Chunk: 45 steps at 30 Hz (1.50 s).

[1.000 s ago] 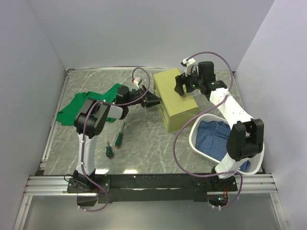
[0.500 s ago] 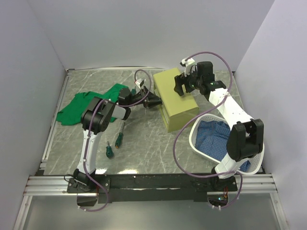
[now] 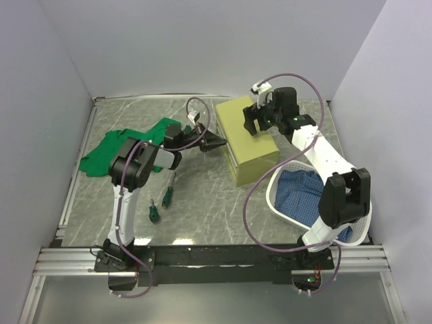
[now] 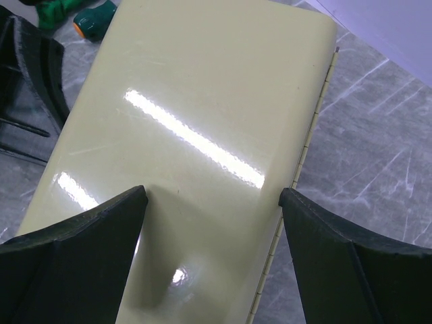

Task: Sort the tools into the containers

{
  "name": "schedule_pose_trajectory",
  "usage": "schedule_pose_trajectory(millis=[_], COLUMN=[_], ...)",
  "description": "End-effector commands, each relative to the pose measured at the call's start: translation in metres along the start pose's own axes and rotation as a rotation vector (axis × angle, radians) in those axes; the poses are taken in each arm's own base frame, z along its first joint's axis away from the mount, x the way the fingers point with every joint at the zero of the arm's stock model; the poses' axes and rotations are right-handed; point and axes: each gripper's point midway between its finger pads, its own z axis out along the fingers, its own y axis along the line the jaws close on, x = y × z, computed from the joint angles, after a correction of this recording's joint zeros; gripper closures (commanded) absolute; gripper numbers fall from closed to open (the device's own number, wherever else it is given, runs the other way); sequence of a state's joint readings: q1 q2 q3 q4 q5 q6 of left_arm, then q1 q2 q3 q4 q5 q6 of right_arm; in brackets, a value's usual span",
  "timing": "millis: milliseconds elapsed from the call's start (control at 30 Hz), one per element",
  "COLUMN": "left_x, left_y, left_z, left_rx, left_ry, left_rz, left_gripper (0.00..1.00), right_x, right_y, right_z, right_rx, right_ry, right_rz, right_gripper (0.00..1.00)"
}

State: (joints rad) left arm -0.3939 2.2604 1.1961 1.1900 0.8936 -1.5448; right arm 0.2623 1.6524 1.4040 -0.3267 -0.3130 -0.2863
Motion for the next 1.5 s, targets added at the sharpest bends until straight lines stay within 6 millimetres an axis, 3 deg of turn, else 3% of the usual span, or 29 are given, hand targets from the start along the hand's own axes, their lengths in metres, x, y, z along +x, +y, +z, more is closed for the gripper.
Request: schedule_pose_trajectory(millis=[0, 33, 67, 133, 467, 667, 767, 800, 900, 933, 1000, 1033, 1133, 1200, 1233, 1300, 1467], left_x=[-0.001, -0.004, -0.005, -0.007, 0.000, -0.021, -0.031, -0.034, -0.037, -0.033, -0.031, -0.020, -0.019, -0.006, -0.003, 0.009, 0.038], left_y=[-0.034, -0.029, -0.039, -0.040, -0.001, 0.009, 0.012, 0.009, 0.005, -0.005, -0.004, -0.009, -0.002, 0.013, 0.009, 0.020, 0.032], left_z=[-0.034, -0.047, -0.053, -0.067, -0.104, -0.133, -0.132, -0.132, -0.138, -0.141, -0.151, -0.161, -0.192, -0.218, -0.226, -0.242, -0.255], left_rx=[-0.007, -0.033, -0.034, -0.073, -0.301, -0.364, -0.404, -0.415, -0.471, -0.492, -0.567, -0.630, -0.831, -0.971, -1.001, -1.088, -1.180], left_ry=[0.049, 0.046, 0.044, 0.053, 0.081, -0.002, 0.007, 0.014, 0.029, 0.041, 0.058, 0.087, 0.091, 0.113, 0.103, 0.131, 0.250], left_rz=[0.211, 0.198, 0.219, 0.213, 0.133, 0.136, 0.153, 0.148, 0.231, 0.238, 0.313, 0.274, 0.362, 0.375, 0.400, 0.434, 0.448], left_gripper=[0.99, 0.99, 0.99, 0.99, 0.99, 0.98, 0.89, 0.74, 0.52, 0.51, 0.46, 0.45, 0.43, 0.42, 0.41, 0.40, 0.46], right_x=[0.132, 0.132, 0.132, 0.130, 0.122, 0.120, 0.120, 0.119, 0.119, 0.119, 0.121, 0.120, 0.120, 0.117, 0.117, 0.110, 0.095], right_y=[0.049, 0.048, 0.047, 0.046, 0.049, 0.052, 0.055, 0.056, 0.057, 0.057, 0.057, 0.057, 0.058, 0.058, 0.059, 0.058, 0.059], right_z=[0.010, 0.012, 0.012, 0.015, 0.025, 0.027, 0.027, 0.027, 0.027, 0.026, 0.025, 0.024, 0.020, 0.019, 0.019, 0.017, 0.014], right_rx=[-0.161, -0.157, -0.156, -0.157, -0.175, -0.184, -0.190, -0.192, -0.194, -0.194, -0.193, -0.192, -0.193, -0.188, -0.190, -0.185, -0.187], right_ry=[0.448, 0.449, 0.449, 0.447, 0.436, 0.427, 0.426, 0.425, 0.426, 0.424, 0.428, 0.424, 0.417, 0.404, 0.402, 0.384, 0.347], right_rz=[0.033, 0.033, 0.028, 0.028, 0.020, 0.015, 0.008, 0.004, 0.002, 0.001, -0.003, -0.004, -0.004, 0.000, 0.003, 0.006, 0.012], right_gripper=[0.12, 0.12, 0.12, 0.12, 0.12, 0.12, 0.12, 0.12, 0.12, 0.12, 0.12, 0.12, 0.12, 0.12, 0.12, 0.12, 0.12])
